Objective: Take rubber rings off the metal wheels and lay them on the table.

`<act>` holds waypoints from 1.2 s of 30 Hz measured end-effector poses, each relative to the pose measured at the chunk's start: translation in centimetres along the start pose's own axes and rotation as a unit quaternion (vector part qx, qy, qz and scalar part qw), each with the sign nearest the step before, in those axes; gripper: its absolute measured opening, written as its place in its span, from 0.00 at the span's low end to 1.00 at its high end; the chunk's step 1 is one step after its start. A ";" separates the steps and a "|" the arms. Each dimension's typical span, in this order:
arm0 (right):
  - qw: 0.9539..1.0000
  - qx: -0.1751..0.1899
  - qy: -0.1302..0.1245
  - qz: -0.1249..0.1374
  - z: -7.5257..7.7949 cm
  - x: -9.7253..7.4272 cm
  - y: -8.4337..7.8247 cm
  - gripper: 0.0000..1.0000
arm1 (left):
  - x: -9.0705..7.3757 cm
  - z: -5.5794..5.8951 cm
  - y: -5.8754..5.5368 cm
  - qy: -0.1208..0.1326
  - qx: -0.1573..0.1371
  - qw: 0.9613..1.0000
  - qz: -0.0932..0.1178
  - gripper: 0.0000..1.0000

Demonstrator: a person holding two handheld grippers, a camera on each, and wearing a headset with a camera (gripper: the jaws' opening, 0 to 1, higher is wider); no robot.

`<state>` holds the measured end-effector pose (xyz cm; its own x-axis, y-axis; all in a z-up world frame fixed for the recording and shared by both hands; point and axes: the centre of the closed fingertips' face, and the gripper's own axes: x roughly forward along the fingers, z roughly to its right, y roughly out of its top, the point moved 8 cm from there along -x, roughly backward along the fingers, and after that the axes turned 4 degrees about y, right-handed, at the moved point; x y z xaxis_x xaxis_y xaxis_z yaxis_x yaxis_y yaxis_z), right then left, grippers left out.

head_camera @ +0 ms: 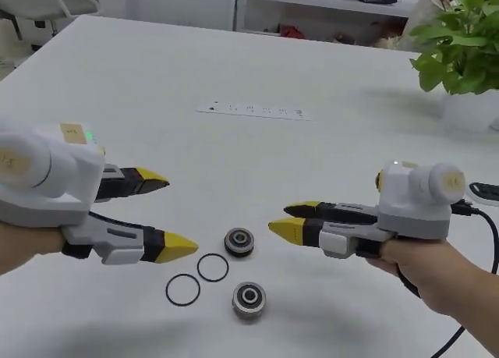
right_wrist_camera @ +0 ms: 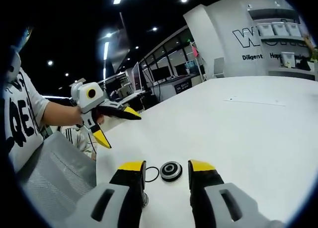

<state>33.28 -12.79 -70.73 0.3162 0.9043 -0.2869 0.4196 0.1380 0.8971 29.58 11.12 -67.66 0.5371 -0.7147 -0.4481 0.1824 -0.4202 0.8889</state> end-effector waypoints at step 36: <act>0.998 -0.039 -0.007 -0.048 0.6 0.9 -2.9 0.30 | 3.6 1.1 -0.8 -0.029 -0.007 0.999 -0.011 0.61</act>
<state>32.82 -12.67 -73.82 0.2904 0.8793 -0.3776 0.3813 0.2556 0.8884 30.50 8.28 -70.04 0.4835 -0.7370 -0.4723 0.2054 -0.4289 0.8797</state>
